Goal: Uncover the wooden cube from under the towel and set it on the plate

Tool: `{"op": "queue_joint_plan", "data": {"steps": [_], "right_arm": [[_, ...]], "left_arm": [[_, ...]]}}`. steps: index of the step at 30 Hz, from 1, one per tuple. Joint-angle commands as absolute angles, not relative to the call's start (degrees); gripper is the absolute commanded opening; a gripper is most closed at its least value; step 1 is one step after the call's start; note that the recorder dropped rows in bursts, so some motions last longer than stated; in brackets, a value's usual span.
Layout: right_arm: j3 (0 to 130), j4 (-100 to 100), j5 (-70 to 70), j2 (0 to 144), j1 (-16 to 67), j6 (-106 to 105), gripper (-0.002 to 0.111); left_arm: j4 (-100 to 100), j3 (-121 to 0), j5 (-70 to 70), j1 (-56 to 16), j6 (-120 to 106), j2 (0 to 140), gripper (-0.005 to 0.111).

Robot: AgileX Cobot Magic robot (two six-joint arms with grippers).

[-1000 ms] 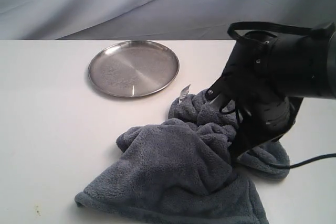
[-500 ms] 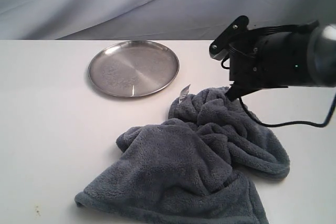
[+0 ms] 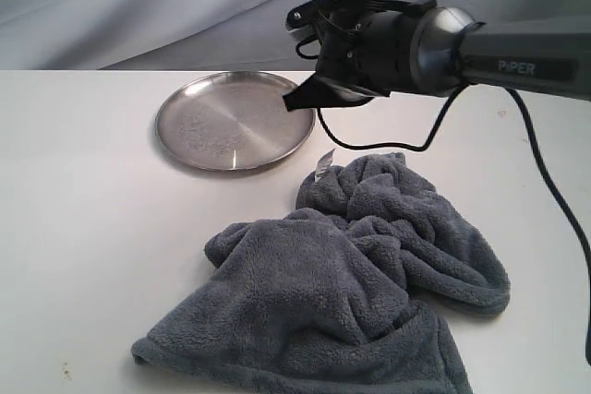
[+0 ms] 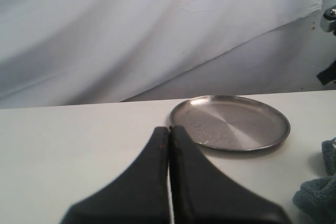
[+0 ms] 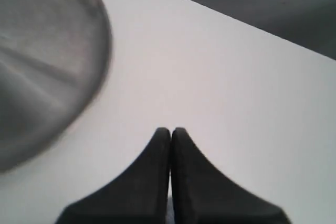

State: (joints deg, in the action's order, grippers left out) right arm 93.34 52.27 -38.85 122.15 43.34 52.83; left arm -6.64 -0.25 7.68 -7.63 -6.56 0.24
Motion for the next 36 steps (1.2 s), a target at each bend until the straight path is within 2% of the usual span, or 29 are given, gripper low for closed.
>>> {"op": "queue_joint_plan", "data": {"steps": [1,9,17,21,27,36], "right_arm": [[98.64,42.26,-32.66,123.94,43.13,53.21,0.0],[99.4,24.96,-27.12,124.24,43.49,48.66,0.0],[99.4,-16.1,-32.66,124.24,43.47,10.97,0.0],[99.4,-26.89,-40.67,124.24,43.47,-1.61,0.0],[99.4,-30.52,-51.38,123.5,44.25,-9.37,0.0],[99.4,-27.91,-55.39,116.77,50.48,-11.93,0.0]], "left_arm": [[-6.74,0.0,7.56,-7.91,-6.41,0.0,0.0],[-6.74,0.0,7.56,-7.91,-6.41,0.0,0.0],[-6.74,0.0,7.56,-7.91,-6.41,0.0,0.0],[-6.74,0.0,7.56,-7.91,-6.41,0.0,0.0],[-6.74,0.0,7.56,-7.91,-6.41,0.0,0.0],[-6.74,0.0,7.56,-7.91,-6.41,0.0,0.0]]}}
